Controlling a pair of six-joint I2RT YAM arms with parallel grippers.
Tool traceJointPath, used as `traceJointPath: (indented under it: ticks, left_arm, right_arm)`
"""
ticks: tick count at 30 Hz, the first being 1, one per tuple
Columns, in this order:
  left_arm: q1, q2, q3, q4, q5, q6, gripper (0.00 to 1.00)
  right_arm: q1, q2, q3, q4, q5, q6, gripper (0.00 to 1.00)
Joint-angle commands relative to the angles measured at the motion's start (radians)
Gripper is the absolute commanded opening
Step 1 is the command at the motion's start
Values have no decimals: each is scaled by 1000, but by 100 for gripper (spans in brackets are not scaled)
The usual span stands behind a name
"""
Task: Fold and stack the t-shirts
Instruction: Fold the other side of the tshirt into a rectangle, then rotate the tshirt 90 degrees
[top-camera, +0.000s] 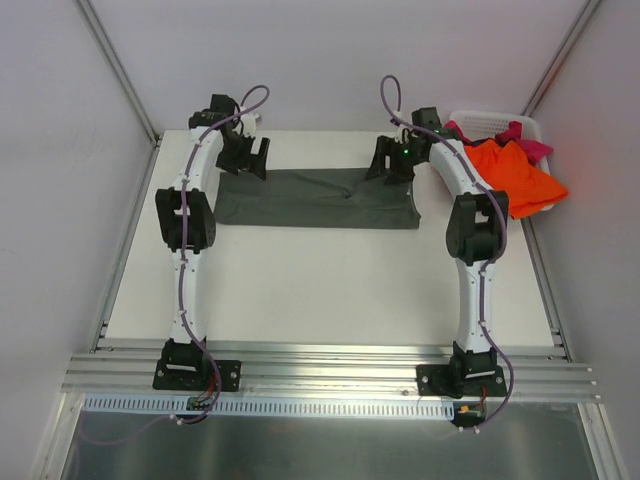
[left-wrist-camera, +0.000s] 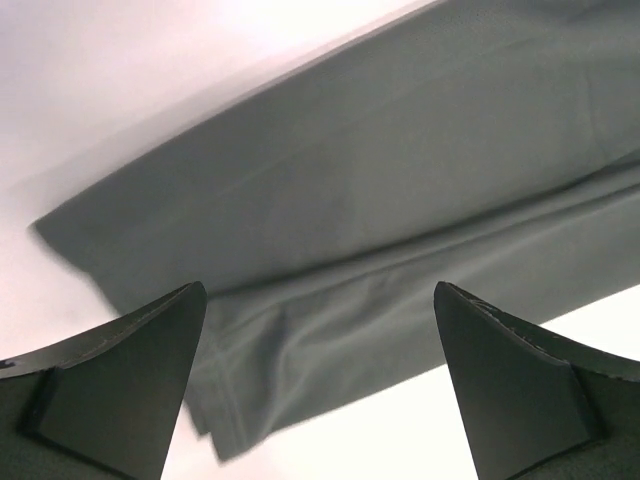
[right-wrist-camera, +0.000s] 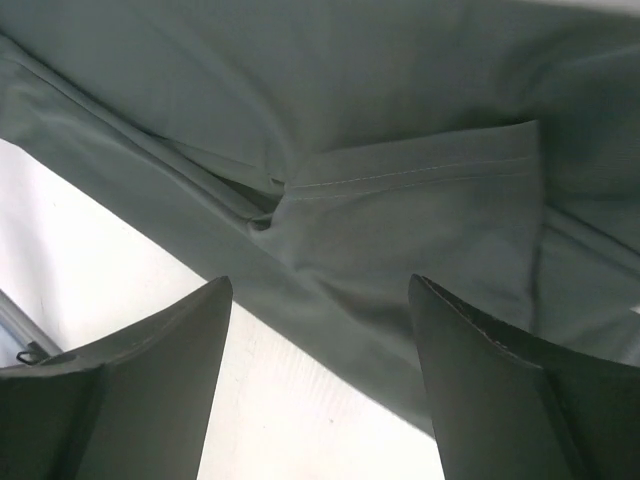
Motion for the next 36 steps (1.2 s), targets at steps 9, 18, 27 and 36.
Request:
traceJointPath:
  ticks: [9,18,27,36]
  left_arm:
    - [-23,120,9,4,43,-10,98]
    - [-26,-46,-310,-18,55,-30,94]
    - [-45,-301,-626,-31,59,-55,94]
    - [-109,-514,-871,-36,59,-79,94]
  right_arm:
    - [18,65,-53,6,-75,58,75]
    - [12,56,-79,-27,-70,59,76]
    - [10,-33,-219,-89,-101,35,76]
    - [-11,-100,-289,-140,-80,-16,76]
